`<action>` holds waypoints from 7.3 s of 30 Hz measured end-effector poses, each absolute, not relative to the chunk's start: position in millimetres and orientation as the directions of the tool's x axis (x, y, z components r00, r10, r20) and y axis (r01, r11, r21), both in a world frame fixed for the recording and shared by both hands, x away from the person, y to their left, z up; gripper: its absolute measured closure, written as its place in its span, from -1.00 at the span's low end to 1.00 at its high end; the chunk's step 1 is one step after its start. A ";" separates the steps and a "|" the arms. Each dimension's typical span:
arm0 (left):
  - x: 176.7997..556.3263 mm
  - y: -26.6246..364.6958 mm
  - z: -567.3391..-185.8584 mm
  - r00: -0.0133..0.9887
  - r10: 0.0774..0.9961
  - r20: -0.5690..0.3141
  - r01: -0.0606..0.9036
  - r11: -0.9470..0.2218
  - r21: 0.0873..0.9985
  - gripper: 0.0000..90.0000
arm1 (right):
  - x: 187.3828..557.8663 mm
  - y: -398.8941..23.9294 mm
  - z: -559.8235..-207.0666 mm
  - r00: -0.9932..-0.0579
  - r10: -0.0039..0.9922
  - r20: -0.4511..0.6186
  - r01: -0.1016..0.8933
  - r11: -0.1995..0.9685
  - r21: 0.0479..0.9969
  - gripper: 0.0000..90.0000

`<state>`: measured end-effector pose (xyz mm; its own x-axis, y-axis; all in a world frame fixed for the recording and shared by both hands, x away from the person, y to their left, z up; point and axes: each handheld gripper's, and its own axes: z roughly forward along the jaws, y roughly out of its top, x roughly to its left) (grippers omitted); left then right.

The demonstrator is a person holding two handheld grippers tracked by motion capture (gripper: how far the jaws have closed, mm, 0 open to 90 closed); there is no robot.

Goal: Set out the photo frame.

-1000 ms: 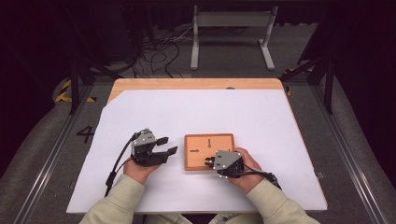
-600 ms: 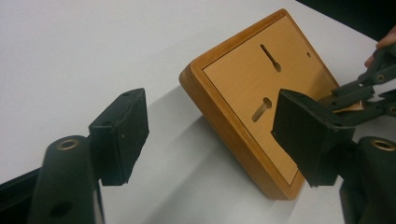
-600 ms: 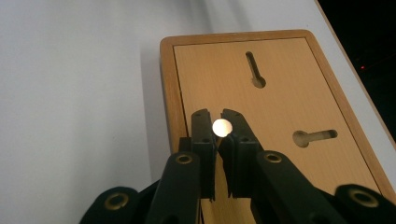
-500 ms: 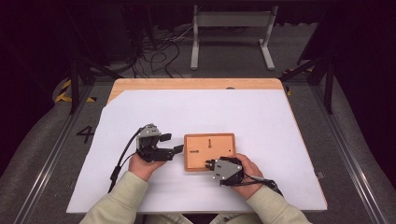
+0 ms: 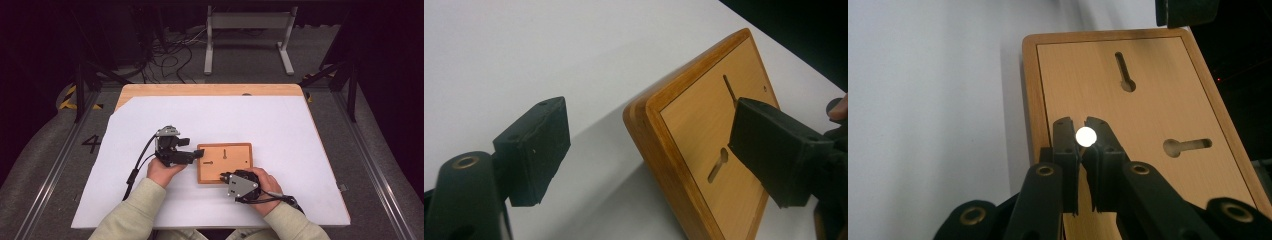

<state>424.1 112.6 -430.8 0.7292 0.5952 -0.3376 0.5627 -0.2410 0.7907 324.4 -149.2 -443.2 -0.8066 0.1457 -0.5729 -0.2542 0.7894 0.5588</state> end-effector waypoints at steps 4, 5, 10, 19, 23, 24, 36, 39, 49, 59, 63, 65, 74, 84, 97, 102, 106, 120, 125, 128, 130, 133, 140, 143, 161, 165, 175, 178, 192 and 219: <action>427.3 108.0 -432.0 0.726 0.599 -0.339 0.566 -0.241 0.788 -0.68 | 323.1 -149.0 -443.4 -0.802 0.142 -0.580 -0.259 0.793 0.552 0.87; 428.2 106.9 -432.5 0.726 0.599 -0.338 0.566 -0.242 0.788 -0.68 | 323.0 -149.0 -443.5 -0.801 0.142 -0.581 -0.260 0.793 0.551 0.87; 429.7 102.5 -435.8 0.729 0.592 -0.343 0.575 -0.260 0.776 -0.69 | 321.6 -149.2 -444.1 -0.795 0.138 -0.591 -0.267 0.795 0.545 0.87; 430.1 92.7 -439.9 0.749 0.552 -0.365 0.583 -0.287 0.760 -0.73 | 318.5 -149.0 -445.1 -0.787 0.132 -0.603 -0.275 0.800 0.534 0.87; 432.2 86.9 -441.2 0.759 0.543 -0.360 0.578 -0.305 0.757 -0.69 | 318.1 -149.9 -444.4 -0.780 0.098 -0.618 -0.298 0.810 0.505 0.87; 432.1 85.5 -441.3 0.757 0.542 -0.365 0.581 -0.305 0.755 -0.68 | 318.9 -150.6 -443.4 -0.770 0.082 -0.633 -0.313 0.816 0.486 0.87; 432.7 78.5 -444.7 0.782 0.495 -0.378 0.572 -0.332 0.750 -0.59 | 317.2 -150.5 -444.7 -0.763 0.081 -0.642 -0.321 0.814 0.484 0.87; 430.9 78.3 -442.7 0.788 0.489 -0.373 0.562 -0.325 0.761 -0.46 | 316.9 -150.7 -444.8 -0.763 0.086 -0.641 -0.317 0.814 0.486 0.87; 430.2 84.9 -439.7 0.806 0.452 -0.382 0.545 -0.313 0.778 -0.20 | 315.6 -150.9 -443.9 -0.764 0.082 -0.640 -0.315 0.818 0.482 0.85; 420.2 91.8 -431.0 0.859 0.396 -0.324 0.460 -0.321 0.828 -0.03 | 310.6 -170.3 -423.7 -0.892 0.191 -0.409 -0.175 0.688 0.705 0.34; 411.8 95.3 -426.3 0.881 0.369 -0.297 0.422 -0.328 0.845 0.07 | 307.8 -186.4 -406.2 -0.901 0.244 -0.359 -0.140 0.619 0.773 0.29; 407.8 97.0 -424.0 0.890 0.354 -0.287 0.406 -0.331 0.852 0.12 | 307.8 -195.7 -398.4 -0.891 0.279 -0.357 -0.129 0.600 0.790 0.29; 387.7 102.6 -414.5 0.931 0.282 -0.232 0.329 -0.371 0.869 0.32 | 316.0 -240.8 -383.9 -0.838 0.436 -0.329 -0.052 0.536 0.843 0.28; 370.7 105.3 -410.9 0.955 0.235 -0.181 0.267 -0.417 0.869 0.46 | 322.2 -263.7 -385.1 -0.787 0.518 -0.336 -0.005 0.539 0.842 0.28; 352.3 102.0 -407.5 0.977 0.171 -0.125 0.192 -0.464 0.865 0.50 | 329.8 -281.0 -398.3 -0.748 0.581 -0.321 0.074 0.554 0.829 0.29; 349.3 101.0 -407.8 0.980 0.148 -0.135 0.190 -0.474 0.860 0.46 | 331.4 -284.5 -402.1 -0.746 0.590 -0.311 0.093 0.553 0.828 0.29; 349.7 101.3 -408.6 0.977 0.133 -0.165 0.209 -0.478 0.853 0.41 | 332.5 -286.4 -404.1 -0.745 0.596 -0.301 0.106 0.551 0.828 0.28; 337.5 100.7 -411.9 0.981 0.029 -0.191 0.179 -0.514 0.839 0.20 | 334.7 -289.3 -408.3 -0.745 0.609 -0.271 0.141 0.541 0.829 0.27; 332.3 98.5 -412.9 0.983 0.004 -0.186 0.159 -0.535 0.830 0.11 | 334.6 -287.8 -408.6 -0.751 0.606 -0.263 0.145 0.540 0.829 0.26; 330.6 98.6 -413.7 0.982 -0.002 -0.188 0.157 -0.546 0.823 0.01 | 334.4 -287.9 -408.5 -0.751 0.609 -0.255 0.151 0.535 0.831 0.26; 330.3 101.8 -412.8 0.981 0.000 -0.194 0.164 -0.536 0.828 -0.02 | 334.2 -288.4 -408.5 -0.750 0.615 -0.244 0.161 0.527 0.834 0.26; 331.1 107.3 -409.8 0.982 0.015 -0.190 0.170 -0.510 0.843 -0.13 | 334.4 -288.3 -409.8 -0.753 0.616 -0.233 0.172 0.525 0.834 0.26; 331.5 124.8 -397.1 0.989 0.043 -0.141 0.147 -0.388 0.910 -0.34 | 332.3 -289.5 -412.5 -0.763 0.616 -0.196 0.203 0.516 0.832 0.40; 333.1 131.6 -394.8 0.986 0.120 -0.119 0.154 -0.340 0.928 -0.35 | 330.1 -291.2 -414.3 -0.777 0.610 -0.155 0.236 0.510 0.827 0.59; 349.0 154.1 -407.3 0.820 0.572 0.000 0.211 -0.302 0.930 -0.43 | 331.5 -278.1 -432.9 -0.877 0.480 -0.021 0.331 0.635 0.698 1.00; 349.7 153.8 -410.1 0.808 0.589 0.024 0.206 -0.320 0.924 -0.43 | 332.0 -271.1 -437.2 -0.889 0.458 -0.003 0.332 0.648 0.686 1.00; 350.4 152.6 -413.4 0.807 0.590 0.030 0.211 -0.334 0.919 -0.45 | 339.4 -262.8 -445.7 -0.884 0.464 0.050 0.368 0.626 0.688 1.00; 350.2 152.5 -414.0 0.810 0.586 0.034 0.207 -0.340 0.917 -0.45 | 341.7 -264.2 -445.6 -0.878 0.474 0.067 0.379 0.604 0.701 1.00; 349.8 153.6 -415.0 0.808 0.589 0.031 0.213 -0.340 0.916 -0.46 | 336.6 -257.0 -445.2 -0.899 0.420 0.122 0.393 0.654 0.646 1.00; 351.4 152.3 -418.2 0.806 0.591 0.036 0.218 -0.353 0.910 -0.47 | 372.2 -240.4 -442.5 -0.831 0.539 0.140 0.462 0.527 0.713 1.00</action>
